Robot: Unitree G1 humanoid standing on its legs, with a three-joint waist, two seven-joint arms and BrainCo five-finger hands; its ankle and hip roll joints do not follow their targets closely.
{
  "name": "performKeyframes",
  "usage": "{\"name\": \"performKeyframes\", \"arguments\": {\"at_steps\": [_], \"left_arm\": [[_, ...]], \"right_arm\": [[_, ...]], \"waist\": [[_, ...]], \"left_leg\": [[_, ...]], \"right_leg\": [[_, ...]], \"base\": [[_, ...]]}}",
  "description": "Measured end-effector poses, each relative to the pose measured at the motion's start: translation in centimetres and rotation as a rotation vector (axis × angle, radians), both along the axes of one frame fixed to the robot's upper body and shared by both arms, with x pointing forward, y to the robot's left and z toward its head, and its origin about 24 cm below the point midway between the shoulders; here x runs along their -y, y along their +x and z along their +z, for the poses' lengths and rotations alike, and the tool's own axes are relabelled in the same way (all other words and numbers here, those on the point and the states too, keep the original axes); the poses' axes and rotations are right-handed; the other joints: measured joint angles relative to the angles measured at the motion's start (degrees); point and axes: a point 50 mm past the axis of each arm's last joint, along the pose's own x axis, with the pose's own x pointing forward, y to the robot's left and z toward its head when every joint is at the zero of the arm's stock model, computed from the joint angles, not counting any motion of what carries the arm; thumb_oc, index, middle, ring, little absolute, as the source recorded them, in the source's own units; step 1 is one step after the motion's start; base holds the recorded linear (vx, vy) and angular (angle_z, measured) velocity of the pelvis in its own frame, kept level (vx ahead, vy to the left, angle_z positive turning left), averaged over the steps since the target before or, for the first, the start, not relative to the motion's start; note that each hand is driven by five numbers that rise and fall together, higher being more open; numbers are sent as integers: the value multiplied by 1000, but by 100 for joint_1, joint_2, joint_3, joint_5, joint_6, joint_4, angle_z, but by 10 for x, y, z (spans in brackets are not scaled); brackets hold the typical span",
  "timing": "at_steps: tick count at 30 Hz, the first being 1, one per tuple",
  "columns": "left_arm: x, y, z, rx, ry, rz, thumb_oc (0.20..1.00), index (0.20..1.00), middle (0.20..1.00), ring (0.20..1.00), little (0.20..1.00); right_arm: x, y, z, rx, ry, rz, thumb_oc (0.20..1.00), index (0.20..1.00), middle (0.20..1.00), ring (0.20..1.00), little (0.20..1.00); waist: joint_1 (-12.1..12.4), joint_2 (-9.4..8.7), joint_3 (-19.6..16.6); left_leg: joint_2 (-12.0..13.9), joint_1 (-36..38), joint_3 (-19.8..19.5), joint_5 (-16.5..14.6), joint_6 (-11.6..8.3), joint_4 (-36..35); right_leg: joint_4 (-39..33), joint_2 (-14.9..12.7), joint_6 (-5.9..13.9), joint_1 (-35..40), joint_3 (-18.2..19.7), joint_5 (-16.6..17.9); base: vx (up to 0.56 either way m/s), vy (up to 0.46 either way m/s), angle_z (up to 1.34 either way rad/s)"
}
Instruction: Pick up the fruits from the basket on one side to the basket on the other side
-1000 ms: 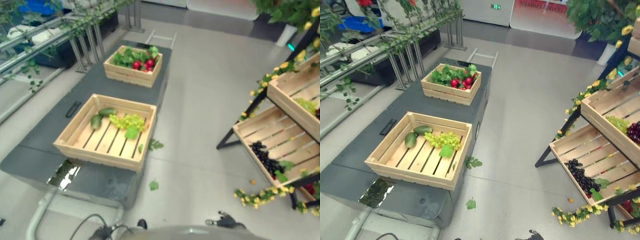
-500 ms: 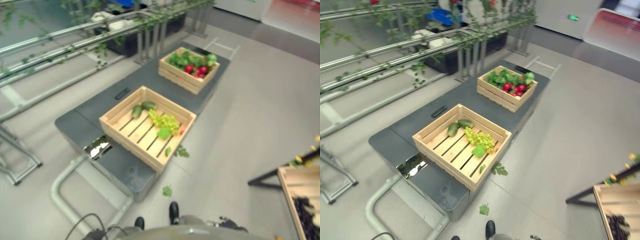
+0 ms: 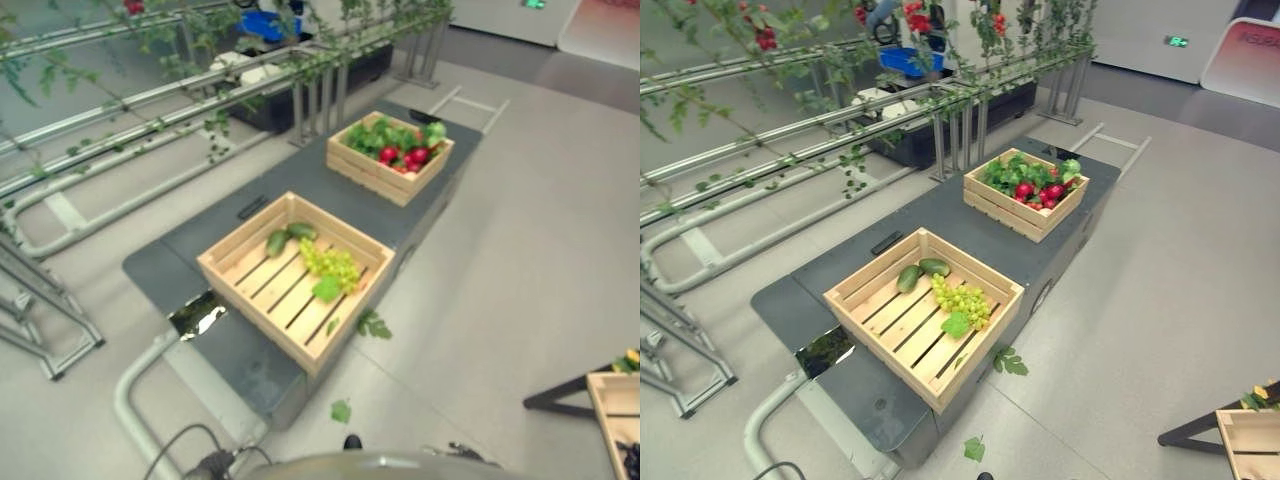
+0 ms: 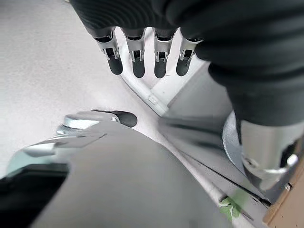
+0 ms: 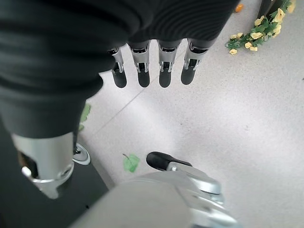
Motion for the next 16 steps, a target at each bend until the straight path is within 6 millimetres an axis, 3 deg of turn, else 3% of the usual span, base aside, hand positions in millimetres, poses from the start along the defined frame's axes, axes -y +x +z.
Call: {"name": "performKeyframes", "arguments": {"at_steps": [5, 16], "left_arm": [[0, -19, -2, -57, -2, 15, 1000, 1000, 1000, 1000, 1000], [-3, -24, -2, -71, -1, 15, 1000, 1000, 1000, 1000, 1000]], "right_arm": [[-1, -2, -1, -10, -1, 15, 1000, 1000, 1000, 1000, 1000], [-9, -10, -3, -43, 13, 47, 1000, 1000, 1000, 1000, 1000]], "waist": [[-23, 23, -22], [-24, -95, -312]], "left_leg": [[-13, 131, 101, 129, 44, -295], [-18, 440, 130, 151, 15, -441]], "right_leg": [[4, -36, 54, 23, 15, 37], [-2, -32, 175, 243, 21, -52]], "base": [[60, 6, -7], [13, 6, -1]]}}
